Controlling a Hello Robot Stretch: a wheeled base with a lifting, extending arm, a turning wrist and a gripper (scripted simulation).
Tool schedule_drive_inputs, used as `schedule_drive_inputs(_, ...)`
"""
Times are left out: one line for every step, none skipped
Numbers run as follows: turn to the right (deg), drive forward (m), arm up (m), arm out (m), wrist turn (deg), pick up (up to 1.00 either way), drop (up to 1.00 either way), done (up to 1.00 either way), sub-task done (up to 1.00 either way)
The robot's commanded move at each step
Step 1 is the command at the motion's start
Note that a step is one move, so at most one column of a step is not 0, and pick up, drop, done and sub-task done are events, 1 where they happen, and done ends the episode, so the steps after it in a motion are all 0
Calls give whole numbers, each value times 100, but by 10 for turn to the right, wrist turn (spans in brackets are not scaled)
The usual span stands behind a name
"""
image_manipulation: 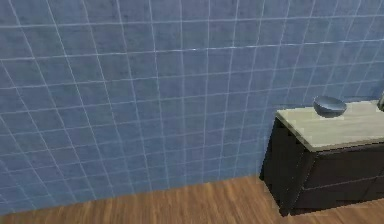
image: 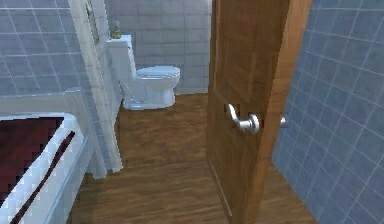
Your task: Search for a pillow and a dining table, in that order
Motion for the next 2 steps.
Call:
schedule_drive_inputs(0, 100, 0, 0, 0, 0, 0, 0, 0)
schedule_drive_inputs(-60, 0, 0, 0, 0, 0, 0, 0, 0)
